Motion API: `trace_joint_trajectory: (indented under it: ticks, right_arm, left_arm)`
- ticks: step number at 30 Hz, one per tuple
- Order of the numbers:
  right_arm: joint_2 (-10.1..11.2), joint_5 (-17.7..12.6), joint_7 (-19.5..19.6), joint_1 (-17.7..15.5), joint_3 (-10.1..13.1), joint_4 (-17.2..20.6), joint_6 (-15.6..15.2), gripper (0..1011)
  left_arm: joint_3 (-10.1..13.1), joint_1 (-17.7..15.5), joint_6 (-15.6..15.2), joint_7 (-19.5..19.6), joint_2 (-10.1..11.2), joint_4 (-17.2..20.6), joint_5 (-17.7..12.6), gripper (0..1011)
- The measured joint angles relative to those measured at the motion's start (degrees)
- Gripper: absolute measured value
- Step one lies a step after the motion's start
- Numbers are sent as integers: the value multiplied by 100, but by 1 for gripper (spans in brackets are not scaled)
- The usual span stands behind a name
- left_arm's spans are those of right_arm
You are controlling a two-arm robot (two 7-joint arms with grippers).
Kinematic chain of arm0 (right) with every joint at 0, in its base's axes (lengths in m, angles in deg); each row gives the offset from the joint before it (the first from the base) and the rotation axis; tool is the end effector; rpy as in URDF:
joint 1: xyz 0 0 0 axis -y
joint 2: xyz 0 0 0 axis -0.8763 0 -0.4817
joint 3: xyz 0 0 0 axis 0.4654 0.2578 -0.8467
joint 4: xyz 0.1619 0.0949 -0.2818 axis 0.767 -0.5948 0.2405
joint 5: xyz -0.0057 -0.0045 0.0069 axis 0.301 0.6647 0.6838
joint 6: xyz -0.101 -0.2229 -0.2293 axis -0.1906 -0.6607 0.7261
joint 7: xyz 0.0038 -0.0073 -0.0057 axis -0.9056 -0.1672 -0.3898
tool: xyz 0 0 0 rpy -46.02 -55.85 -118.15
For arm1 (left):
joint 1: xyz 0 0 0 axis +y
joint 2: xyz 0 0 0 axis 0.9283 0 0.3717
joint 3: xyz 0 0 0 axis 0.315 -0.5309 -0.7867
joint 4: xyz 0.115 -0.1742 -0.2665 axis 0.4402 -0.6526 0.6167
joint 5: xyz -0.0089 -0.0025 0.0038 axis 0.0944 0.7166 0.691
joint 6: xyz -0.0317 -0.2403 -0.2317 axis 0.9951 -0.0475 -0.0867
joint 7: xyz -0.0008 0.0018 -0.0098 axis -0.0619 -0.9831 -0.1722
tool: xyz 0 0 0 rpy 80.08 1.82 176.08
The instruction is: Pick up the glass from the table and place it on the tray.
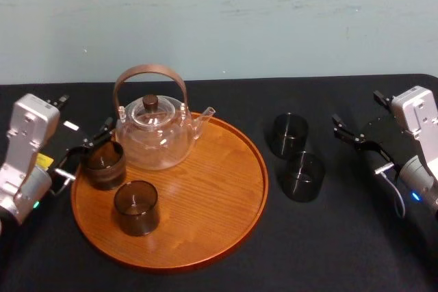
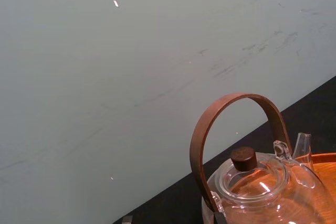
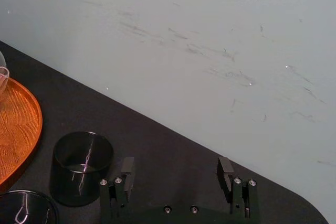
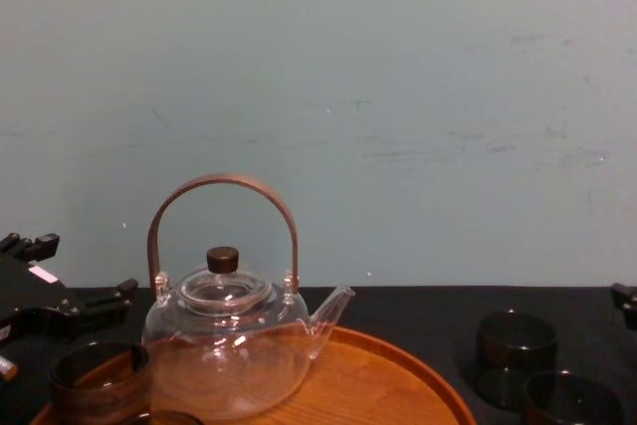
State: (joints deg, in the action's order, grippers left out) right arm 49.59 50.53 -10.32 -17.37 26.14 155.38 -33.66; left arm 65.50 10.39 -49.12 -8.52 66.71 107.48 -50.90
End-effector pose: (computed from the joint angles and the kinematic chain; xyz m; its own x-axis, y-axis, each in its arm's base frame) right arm 0.3910 -0.1032 -0.3466 0.2922 -0.8802 0.3738 0.9553 0.2872 -0.0705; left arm 0.3911 0.1032 -0.3463 0.2922 0.8803 0.3737 -0.9552 0.2874 0.0700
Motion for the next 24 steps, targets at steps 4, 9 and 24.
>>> trace_joint_trajectory:
  ticks: [4,9,24]
  right_arm:
    - [0,0,0,0,0,0,0,1002]
    - [0,0,0,0,0,0,0,1002]
    - [0,0,0,0,0,0,0,1002]
  left_arm:
    - [0,0,0,0,0,0,0,1001]
    - [0,0,0,0,0,0,0,1002]
    - [0,0,0,0,0,0,0,1001]
